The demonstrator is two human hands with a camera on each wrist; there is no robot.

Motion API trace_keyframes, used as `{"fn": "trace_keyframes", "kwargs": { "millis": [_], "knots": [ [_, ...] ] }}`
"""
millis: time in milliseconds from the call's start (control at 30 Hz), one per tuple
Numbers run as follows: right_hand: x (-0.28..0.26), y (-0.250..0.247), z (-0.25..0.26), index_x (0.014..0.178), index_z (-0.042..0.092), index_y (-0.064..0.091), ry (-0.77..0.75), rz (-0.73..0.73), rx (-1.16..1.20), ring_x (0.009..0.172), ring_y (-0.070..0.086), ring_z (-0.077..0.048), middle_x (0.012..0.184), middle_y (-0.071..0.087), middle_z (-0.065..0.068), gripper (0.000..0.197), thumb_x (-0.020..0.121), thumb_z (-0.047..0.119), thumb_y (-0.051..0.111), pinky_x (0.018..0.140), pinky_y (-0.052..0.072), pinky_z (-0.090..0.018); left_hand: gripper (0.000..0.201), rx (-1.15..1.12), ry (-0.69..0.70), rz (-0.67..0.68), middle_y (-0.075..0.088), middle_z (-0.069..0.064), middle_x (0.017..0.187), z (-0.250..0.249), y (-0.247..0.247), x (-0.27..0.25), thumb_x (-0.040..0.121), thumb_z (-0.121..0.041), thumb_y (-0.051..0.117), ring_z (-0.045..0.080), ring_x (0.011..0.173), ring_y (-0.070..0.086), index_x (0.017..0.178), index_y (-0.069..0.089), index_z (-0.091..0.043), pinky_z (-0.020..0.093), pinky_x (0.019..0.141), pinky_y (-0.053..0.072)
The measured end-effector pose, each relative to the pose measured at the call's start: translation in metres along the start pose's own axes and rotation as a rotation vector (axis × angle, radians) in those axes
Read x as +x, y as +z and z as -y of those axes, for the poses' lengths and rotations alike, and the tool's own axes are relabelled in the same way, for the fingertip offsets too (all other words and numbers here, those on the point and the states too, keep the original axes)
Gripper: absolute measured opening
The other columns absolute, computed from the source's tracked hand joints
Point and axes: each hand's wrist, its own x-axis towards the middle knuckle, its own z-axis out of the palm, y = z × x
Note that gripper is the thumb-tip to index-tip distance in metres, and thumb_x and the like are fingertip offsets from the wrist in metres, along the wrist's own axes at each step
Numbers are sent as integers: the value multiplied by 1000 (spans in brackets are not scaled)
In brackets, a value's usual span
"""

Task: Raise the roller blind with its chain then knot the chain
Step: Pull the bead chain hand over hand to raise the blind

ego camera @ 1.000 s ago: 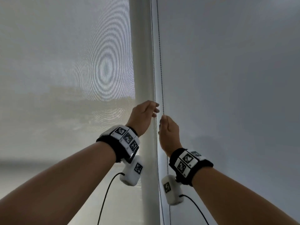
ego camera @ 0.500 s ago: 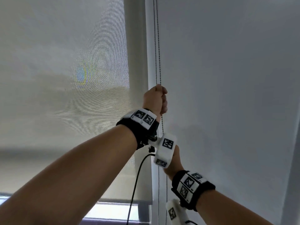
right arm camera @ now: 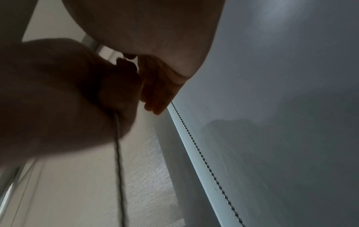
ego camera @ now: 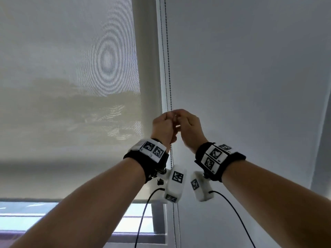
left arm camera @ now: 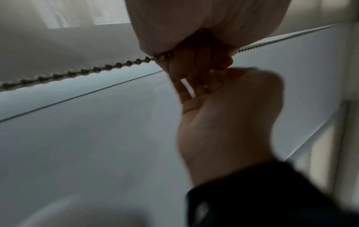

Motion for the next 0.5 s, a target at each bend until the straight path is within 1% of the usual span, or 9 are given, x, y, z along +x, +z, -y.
{"fn": "trace_keyframes", "kwargs": {
  "millis": [67, 133, 200, 233, 300, 367, 433, 467, 500],
  "knots": [
    [8, 3, 10, 97, 9, 66, 0, -8, 10, 74, 63, -27, 80, 66, -17, 31, 90, 17, 37, 70, 55, -44, 31, -7, -35, 19, 36, -4, 50, 20, -5, -8, 89, -11, 37, 9, 37, 29, 62, 49, -18, 19, 39, 20],
    [16, 8, 21, 102, 7, 62, 3, 8, 78, 71, 62, -29, 81, 64, -19, 29, 97, 16, 36, 67, 54, -43, 36, -17, -56, 40, 30, -2, 51, 36, -9, -14, 88, -5, 33, 10, 37, 24, 57, 45, -20, 20, 41, 14],
    [25, 14, 34, 106, 6, 59, 25, 28, 144, 62, 57, -29, 78, 61, -19, 29, 101, 19, 33, 58, 51, -38, 38, -1, -81, 35, 28, -1, 52, 48, -14, -19, 83, 1, 29, 11, 38, 21, 56, 43, -20, 23, 44, 11],
    [28, 16, 38, 105, 6, 58, 47, 37, 174, 55, 52, -26, 74, 59, -17, 30, 102, 22, 32, 52, 47, -34, 38, 23, -85, 26, 28, 0, 52, 52, -15, -22, 82, 2, 28, 11, 40, 22, 55, 43, -20, 23, 44, 12],
    [31, 22, 42, 90, 11, 57, 102, 47, 211, 43, 38, -17, 60, 48, -7, 34, 103, 30, 31, 44, 34, -26, 39, 67, -70, 18, 31, -1, 52, 60, -20, -25, 80, 2, 29, 12, 44, 26, 52, 45, -20, 24, 46, 17],
    [30, 26, 40, 68, 18, 44, 139, 45, 196, 38, 26, -13, 52, 33, 1, 40, 102, 33, 31, 42, 24, -23, 42, 94, -83, 46, 33, -1, 51, 65, -22, -30, 80, 4, 31, 13, 45, 28, 48, 46, -20, 24, 46, 21],
    [27, 29, 35, 61, 22, 32, 155, 35, 178, 37, 21, -11, 53, 26, 2, 42, 102, 34, 31, 41, 20, -20, 48, 81, -120, 110, 38, 1, 51, 70, -25, -31, 84, 5, 35, 14, 44, 32, 46, 51, -19, 24, 46, 25],
    [26, 31, 33, 61, 23, 30, 161, 32, 174, 36, 20, -10, 53, 25, 1, 43, 102, 34, 31, 40, 20, -18, 48, 55, -140, 157, 44, 2, 51, 69, -27, -30, 88, 2, 38, 14, 45, 37, 49, 57, -19, 25, 48, 29],
    [24, 31, 30, 61, 23, 30, 167, 30, 172, 35, 21, -9, 53, 25, 1, 43, 102, 33, 31, 39, 20, -17, 43, 14, -152, 195, 51, 3, 53, 66, -28, -27, 92, -2, 41, 15, 46, 45, 57, 62, -16, 27, 51, 35]
  ]
}}
